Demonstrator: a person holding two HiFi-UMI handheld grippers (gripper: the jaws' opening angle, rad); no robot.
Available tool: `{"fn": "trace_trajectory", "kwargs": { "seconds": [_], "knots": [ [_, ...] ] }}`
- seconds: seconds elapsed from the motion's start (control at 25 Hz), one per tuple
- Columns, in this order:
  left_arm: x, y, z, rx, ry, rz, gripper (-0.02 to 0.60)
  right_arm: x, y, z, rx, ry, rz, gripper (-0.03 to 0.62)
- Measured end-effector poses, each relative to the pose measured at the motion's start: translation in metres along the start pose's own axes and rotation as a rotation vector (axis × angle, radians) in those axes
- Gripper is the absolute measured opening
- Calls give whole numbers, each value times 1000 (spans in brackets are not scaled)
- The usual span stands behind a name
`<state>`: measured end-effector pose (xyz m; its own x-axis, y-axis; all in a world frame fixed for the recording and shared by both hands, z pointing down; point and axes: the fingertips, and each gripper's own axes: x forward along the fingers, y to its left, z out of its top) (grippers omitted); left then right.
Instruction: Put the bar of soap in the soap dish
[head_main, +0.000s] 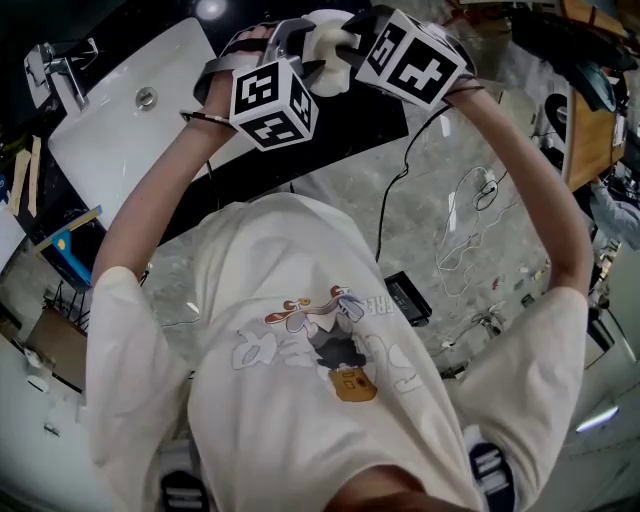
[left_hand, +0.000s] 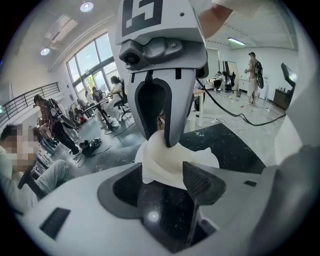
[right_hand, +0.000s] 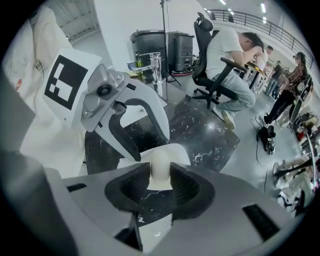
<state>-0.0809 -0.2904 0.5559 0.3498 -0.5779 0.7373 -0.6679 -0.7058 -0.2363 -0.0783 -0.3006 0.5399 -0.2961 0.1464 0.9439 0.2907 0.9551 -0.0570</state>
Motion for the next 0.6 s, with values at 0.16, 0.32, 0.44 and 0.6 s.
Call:
{"fn": "trace_trajectory", "kwargs": {
  "seconds": [0.16,0.32,0.44,0.6],
  "knots": [
    [2,1,-1,-6,-2,0,261,0,-10,4,-26,-5,-34,132],
    [4,2,0,-3,2,-2,261,-10,-23,6,-8,-30,-69,132],
    [2,2,6,1,-2,-1,261,-21,-26,4,25,-55,-94,126],
    [-7,-1,11,-9,3,4,256,-34,-22,6,103,-140,-145,89]
  ]
}}
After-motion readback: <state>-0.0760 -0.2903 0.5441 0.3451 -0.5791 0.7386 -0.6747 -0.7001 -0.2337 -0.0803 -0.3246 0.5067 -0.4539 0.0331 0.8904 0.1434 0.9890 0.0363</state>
